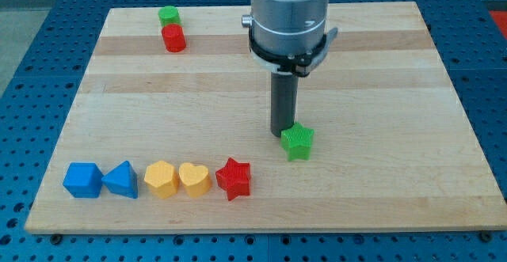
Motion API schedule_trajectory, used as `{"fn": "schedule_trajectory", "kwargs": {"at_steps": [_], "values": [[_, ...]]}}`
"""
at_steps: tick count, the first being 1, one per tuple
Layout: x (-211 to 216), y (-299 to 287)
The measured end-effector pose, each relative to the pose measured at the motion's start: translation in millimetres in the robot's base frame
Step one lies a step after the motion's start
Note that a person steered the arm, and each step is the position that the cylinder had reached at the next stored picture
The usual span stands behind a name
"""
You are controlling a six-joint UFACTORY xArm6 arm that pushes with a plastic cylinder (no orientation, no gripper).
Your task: Place the green star towards the red star
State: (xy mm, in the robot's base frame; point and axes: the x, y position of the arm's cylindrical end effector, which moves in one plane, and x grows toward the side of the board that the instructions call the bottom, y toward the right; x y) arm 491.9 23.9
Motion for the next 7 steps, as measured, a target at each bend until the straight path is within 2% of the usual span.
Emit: {"fn": "schedule_trajectory", "kwargs": {"at_steps": [2, 3, 4, 5, 7], "values": [[21.6, 0.9], [-0.7, 10.4], [-4.0, 45.7], [-4.0, 74.5], [15.6, 77.9]]}}
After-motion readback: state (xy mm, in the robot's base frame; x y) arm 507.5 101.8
